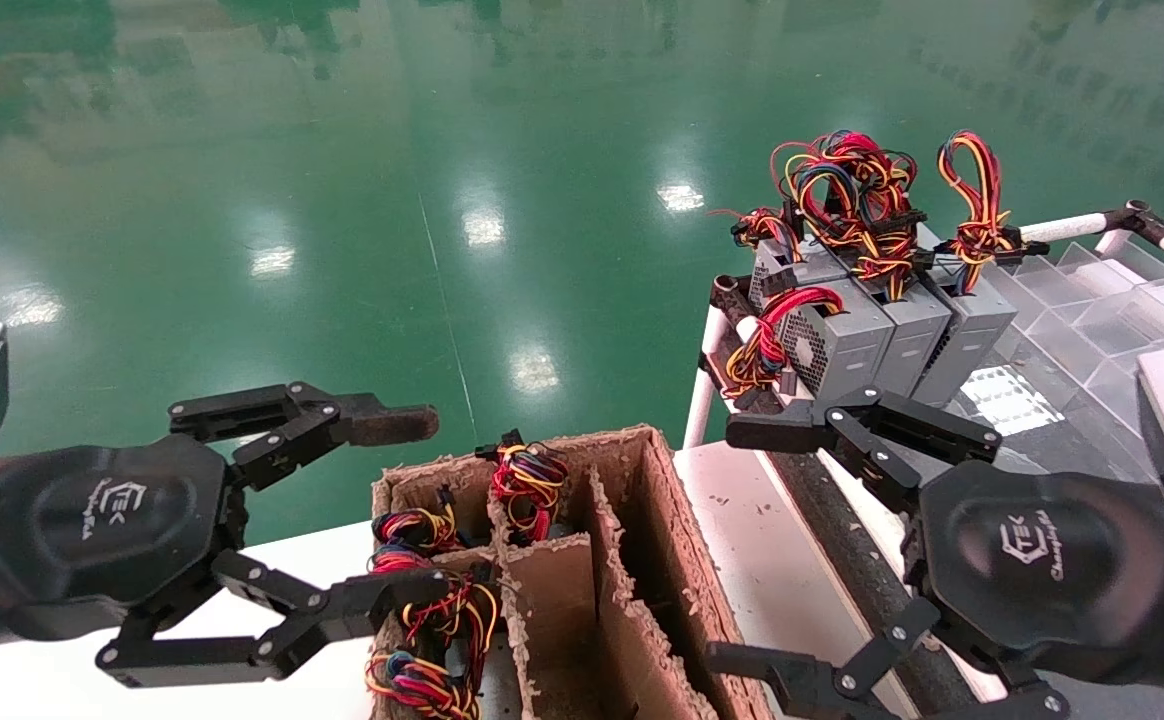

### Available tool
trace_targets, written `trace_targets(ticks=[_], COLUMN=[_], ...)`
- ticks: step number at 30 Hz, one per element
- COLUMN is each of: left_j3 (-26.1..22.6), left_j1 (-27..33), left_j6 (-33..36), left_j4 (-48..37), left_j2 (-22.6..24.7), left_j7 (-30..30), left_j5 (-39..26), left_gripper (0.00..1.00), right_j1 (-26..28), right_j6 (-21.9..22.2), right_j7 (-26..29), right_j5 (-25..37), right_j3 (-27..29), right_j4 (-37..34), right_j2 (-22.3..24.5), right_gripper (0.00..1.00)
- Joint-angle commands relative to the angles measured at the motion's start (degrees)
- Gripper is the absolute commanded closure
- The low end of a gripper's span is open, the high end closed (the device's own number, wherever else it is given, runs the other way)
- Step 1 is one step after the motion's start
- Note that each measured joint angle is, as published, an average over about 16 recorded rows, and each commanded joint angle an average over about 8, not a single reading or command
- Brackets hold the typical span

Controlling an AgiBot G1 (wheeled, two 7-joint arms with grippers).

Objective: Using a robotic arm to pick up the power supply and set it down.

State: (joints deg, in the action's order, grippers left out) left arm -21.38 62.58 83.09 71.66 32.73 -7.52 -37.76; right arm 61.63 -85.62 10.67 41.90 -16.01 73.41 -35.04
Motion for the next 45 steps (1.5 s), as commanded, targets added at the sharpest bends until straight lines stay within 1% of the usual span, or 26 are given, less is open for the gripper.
trace_targets(ticks=[1,29,37,42,45], left_j3=[0.0,0.0,0.0,0.0,0.0], left_j1=[0.0,0.0,0.0,0.0,0.0], left_j6=[0.0,0.0,0.0,0.0,0.0], left_j4=[0.0,0.0,0.0,0.0,0.0], left_j2=[0.0,0.0,0.0,0.0,0.0], left_j7=[0.0,0.0,0.0,0.0,0.0], left_j5=[0.0,0.0,0.0,0.0,0.0], left_gripper=[1.00,1.00,0.00,0.00,0.00], right_j1=[0.0,0.0,0.0,0.0,0.0], right_j6=[0.0,0.0,0.0,0.1,0.8], right_j7=[0.0,0.0,0.0,0.0,-0.1], right_j5=[0.0,0.0,0.0,0.1,0.8], right_j3=[0.0,0.0,0.0,0.0,-0.3], right_j4=[0.0,0.0,0.0,0.0,-0.3], right_j2=[0.0,0.0,0.0,0.0,-0.5], right_gripper=[0.00,0.00,0.00,0.00,0.00])
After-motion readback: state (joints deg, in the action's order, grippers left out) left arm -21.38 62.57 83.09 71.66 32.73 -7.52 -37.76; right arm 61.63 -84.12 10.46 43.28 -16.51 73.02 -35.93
